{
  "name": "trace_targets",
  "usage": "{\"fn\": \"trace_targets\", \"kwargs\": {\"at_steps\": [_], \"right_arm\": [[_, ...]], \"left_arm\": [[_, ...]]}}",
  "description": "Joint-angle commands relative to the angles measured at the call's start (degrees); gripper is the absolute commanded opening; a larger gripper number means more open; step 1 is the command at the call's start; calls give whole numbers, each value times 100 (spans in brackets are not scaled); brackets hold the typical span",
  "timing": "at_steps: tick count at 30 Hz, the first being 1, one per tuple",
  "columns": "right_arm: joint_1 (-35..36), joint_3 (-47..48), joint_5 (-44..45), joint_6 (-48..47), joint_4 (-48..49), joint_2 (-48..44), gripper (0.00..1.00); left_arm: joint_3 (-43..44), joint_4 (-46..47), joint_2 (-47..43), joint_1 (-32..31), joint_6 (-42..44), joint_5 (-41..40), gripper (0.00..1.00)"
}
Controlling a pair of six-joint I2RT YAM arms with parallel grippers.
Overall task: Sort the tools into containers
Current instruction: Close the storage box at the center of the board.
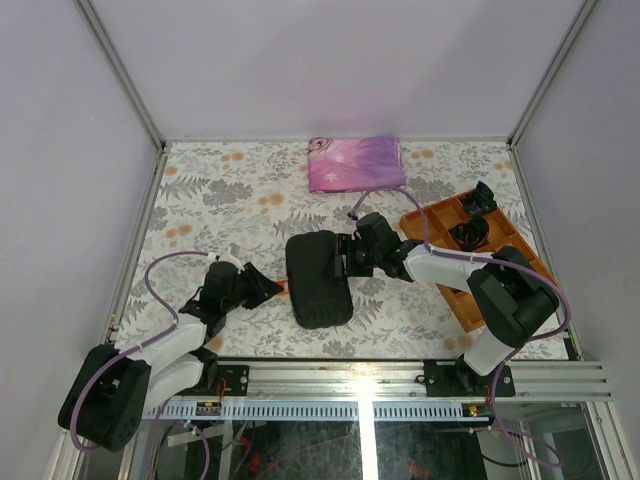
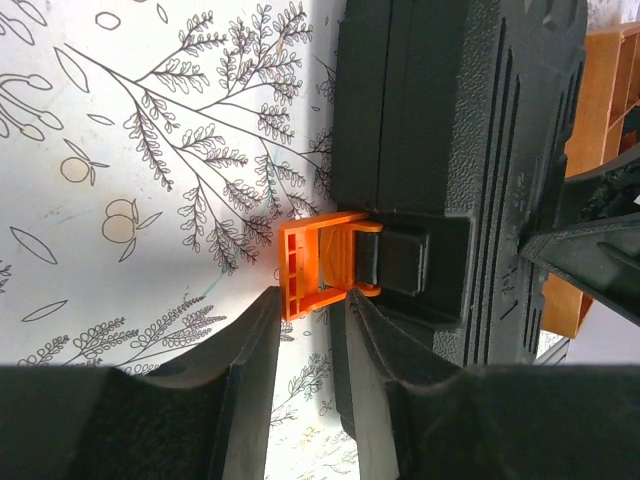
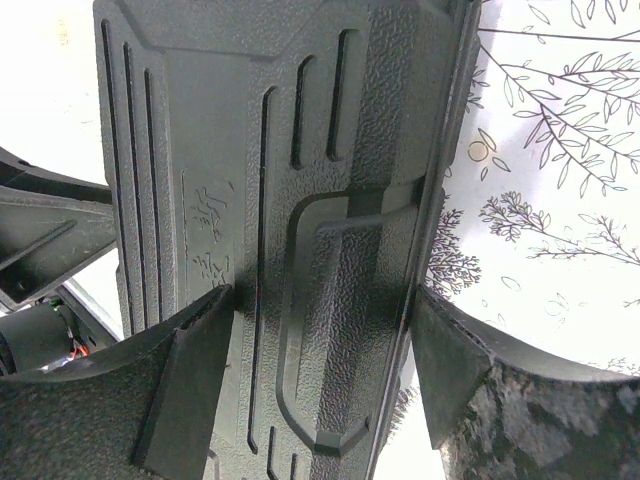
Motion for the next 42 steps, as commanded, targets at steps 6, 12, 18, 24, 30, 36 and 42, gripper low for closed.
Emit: {"fn": "trace_targets", "kwargs": {"at_steps": [6, 12, 18, 24, 30, 36, 42], "right_arm": [[97, -178, 535, -517, -768, 424, 71], [93, -157, 534, -522, -788, 464, 71], [95, -114, 524, -526, -798, 522, 70], [97, -88, 517, -542, -798, 568, 70], [97, -61, 514, -556, -809, 594, 70], [97, -35, 508, -560, -825, 631, 69], [95, -15, 507, -569, -833, 644, 69]], "left_arm": [[125, 1091, -39, -87, -306, 818, 29], [118, 1153, -71, -87, -323, 828, 29], [139, 1180, -233, -85, -350, 871, 29], [179, 1198, -300, -86, -344, 909, 29], [179, 1246, -263, -85, -353, 937, 29], [226, 1199, -227, -85, -307, 910, 29], [263, 1007, -53, -87, -175, 765, 29]]}}
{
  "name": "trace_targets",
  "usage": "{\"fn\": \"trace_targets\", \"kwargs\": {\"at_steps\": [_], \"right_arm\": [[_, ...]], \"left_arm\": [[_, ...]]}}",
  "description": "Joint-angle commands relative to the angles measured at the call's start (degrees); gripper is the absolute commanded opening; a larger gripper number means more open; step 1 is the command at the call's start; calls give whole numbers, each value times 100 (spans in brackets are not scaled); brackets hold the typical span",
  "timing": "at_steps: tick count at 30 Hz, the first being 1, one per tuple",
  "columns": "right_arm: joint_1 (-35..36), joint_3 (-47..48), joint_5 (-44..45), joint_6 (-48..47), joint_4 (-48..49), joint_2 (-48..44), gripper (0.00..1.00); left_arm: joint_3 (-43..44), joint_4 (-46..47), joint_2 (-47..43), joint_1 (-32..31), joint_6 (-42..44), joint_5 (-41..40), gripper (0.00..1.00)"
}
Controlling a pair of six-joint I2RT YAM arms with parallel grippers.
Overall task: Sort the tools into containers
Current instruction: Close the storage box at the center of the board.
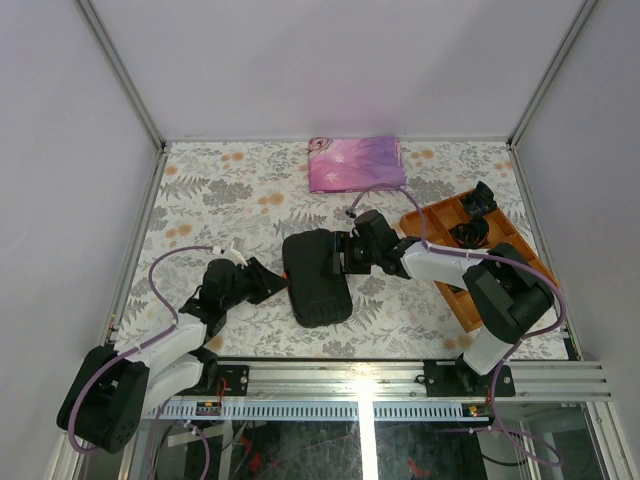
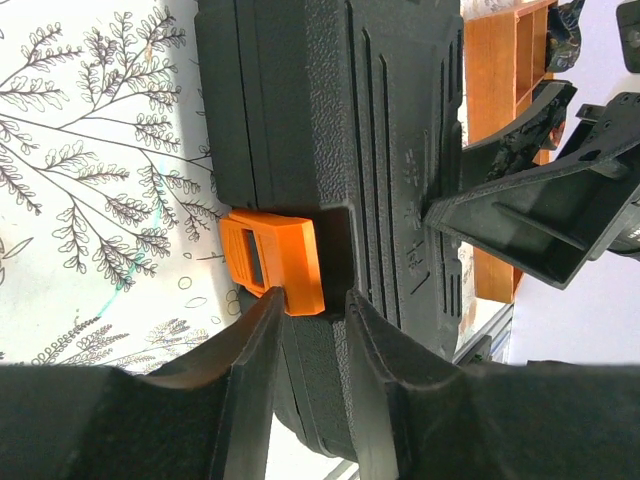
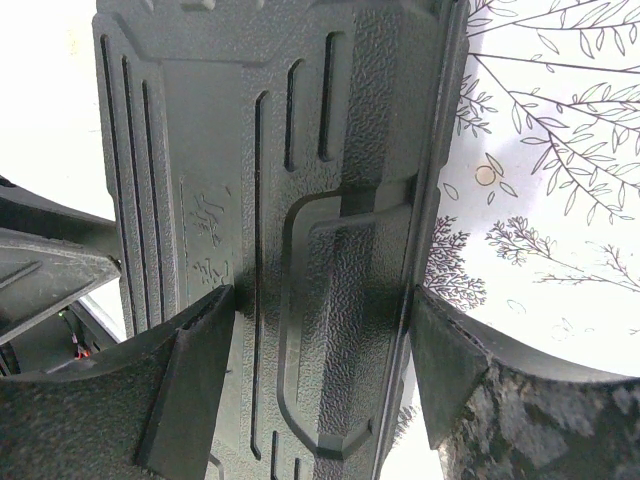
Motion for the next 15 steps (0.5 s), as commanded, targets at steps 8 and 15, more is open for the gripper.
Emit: {"fn": "trace_targets", "kwargs": {"at_steps": [8, 15], "right_arm": [[134, -142, 565, -551, -912, 487, 69], [128, -144, 573, -547, -916, 496, 69]], "left_arm": [[257, 211, 227, -42, 202, -47, 31], [235, 71, 278, -41, 175, -272, 31]]}}
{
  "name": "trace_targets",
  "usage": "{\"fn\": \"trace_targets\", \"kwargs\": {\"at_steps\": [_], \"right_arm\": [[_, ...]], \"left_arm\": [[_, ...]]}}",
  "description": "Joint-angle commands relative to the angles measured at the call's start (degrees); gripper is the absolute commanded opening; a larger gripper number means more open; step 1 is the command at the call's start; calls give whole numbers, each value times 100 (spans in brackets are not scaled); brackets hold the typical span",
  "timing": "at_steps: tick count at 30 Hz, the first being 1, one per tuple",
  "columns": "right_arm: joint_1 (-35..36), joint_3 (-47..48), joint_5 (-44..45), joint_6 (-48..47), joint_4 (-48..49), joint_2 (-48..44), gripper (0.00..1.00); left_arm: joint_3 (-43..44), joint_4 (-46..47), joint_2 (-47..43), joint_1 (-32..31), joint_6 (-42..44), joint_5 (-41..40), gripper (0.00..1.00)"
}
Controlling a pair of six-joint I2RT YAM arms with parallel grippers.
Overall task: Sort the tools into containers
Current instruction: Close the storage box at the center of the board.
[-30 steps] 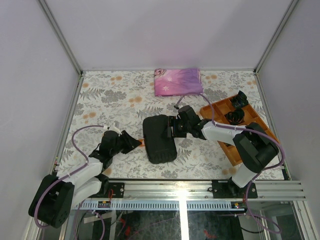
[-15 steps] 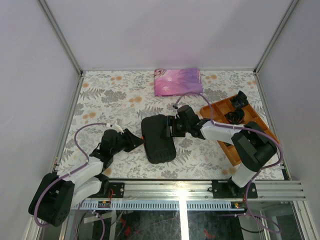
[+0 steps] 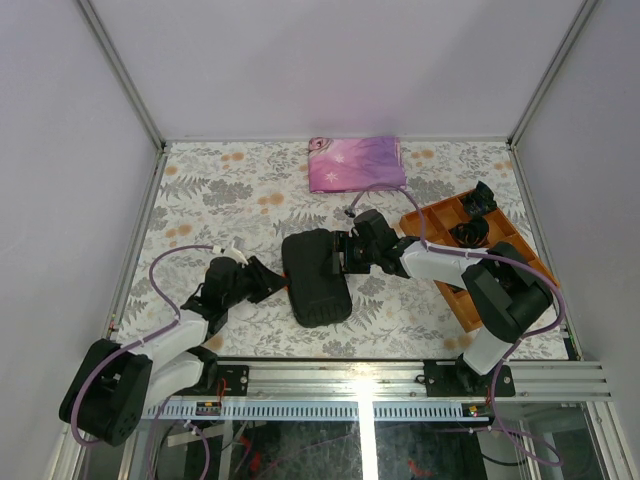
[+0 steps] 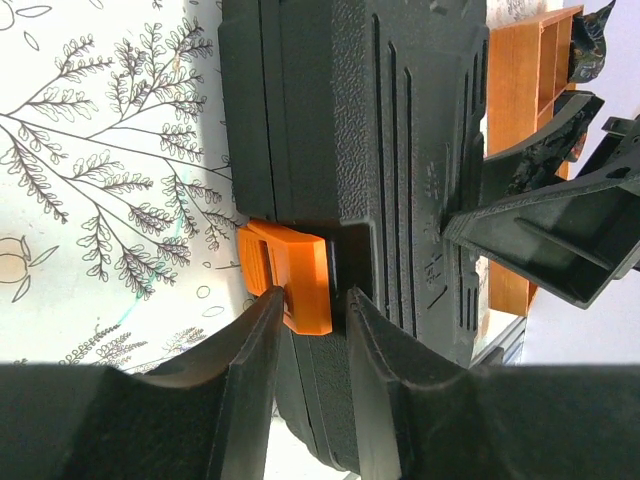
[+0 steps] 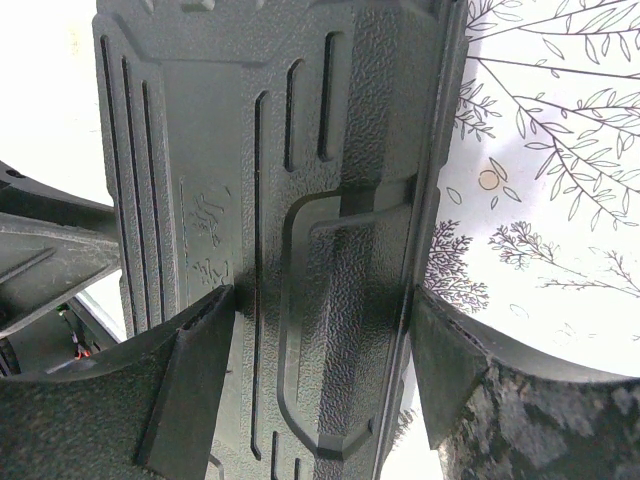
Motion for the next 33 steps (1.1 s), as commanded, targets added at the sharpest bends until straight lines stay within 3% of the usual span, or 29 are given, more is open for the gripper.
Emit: {"fn": "trace_targets", "kwargs": {"at_steps": [1, 6, 16, 33], "right_arm": [[132, -188, 599, -529, -898, 459, 69], [134, -188, 597, -530, -897, 483, 69], [129, -178, 608, -530, -902, 485, 69], [130, -179, 608, -530, -877, 515, 68]], "left_arm": [[121, 67, -42, -43, 54, -142, 30], [45, -9, -176, -32, 35, -230, 28], [204, -570, -339, -28, 194, -516, 15], [766, -1698, -899, -30, 530, -811, 11]]}}
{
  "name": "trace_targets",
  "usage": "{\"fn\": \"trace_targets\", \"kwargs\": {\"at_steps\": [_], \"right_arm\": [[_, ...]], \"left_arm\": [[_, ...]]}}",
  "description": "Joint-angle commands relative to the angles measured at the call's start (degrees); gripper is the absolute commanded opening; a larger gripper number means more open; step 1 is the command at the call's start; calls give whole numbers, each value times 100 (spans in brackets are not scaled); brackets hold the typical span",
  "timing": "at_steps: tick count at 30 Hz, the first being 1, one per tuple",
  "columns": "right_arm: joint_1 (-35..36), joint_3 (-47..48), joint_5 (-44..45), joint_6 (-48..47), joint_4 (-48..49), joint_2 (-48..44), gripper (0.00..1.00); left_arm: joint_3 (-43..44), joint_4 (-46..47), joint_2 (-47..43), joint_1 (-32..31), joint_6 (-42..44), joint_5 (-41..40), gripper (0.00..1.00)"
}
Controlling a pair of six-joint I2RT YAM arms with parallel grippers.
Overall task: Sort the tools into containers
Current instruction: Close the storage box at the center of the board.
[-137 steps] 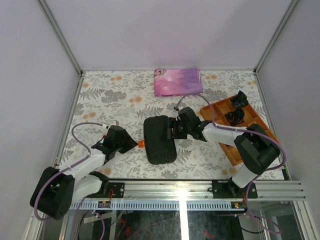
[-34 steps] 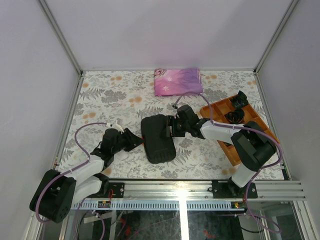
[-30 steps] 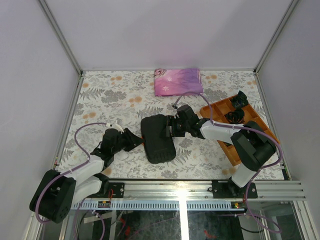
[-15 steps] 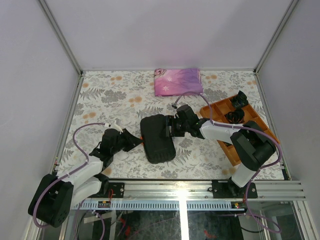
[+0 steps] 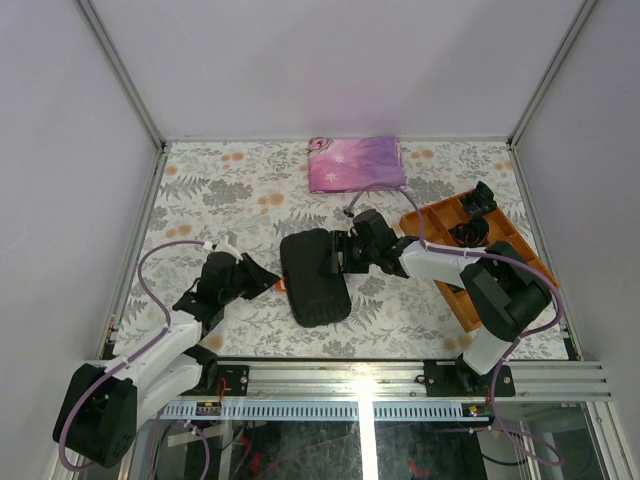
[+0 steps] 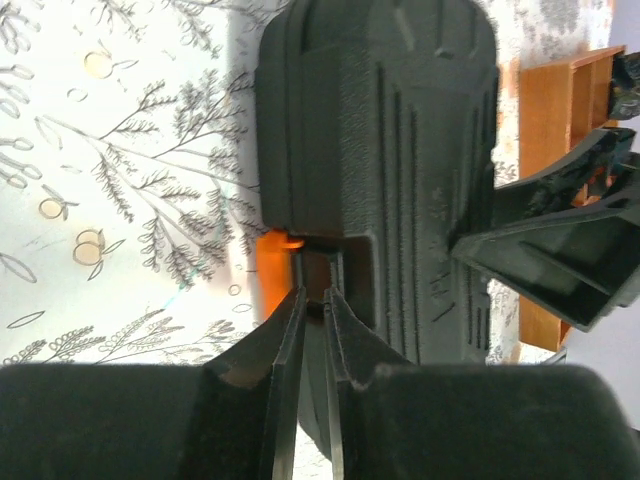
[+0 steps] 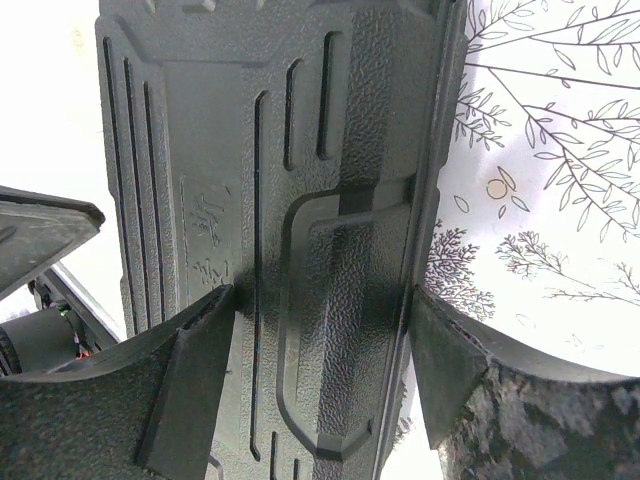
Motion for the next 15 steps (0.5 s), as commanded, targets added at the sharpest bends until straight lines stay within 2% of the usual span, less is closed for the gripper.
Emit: {"fn": "trace_targets", "kwargs": {"at_steps": [1, 7, 11, 13, 15], "right_arm": [[125, -201, 628, -506, -921, 463, 68], [128, -192, 617, -500, -898, 488, 68], [124, -183, 617, -509, -909, 497, 68], [129, -183, 619, -502, -910, 499, 68], [130, -178, 617, -513, -918, 494, 68]], "left_arm": [[349, -205, -218, -19, 232, -69, 11], [431, -190, -271, -28, 248, 81, 11], [464, -534, -138, -25, 190, -351, 13], [470, -696, 42, -19, 105, -593, 19], [456, -693, 337, -12, 63, -621, 21]]}}
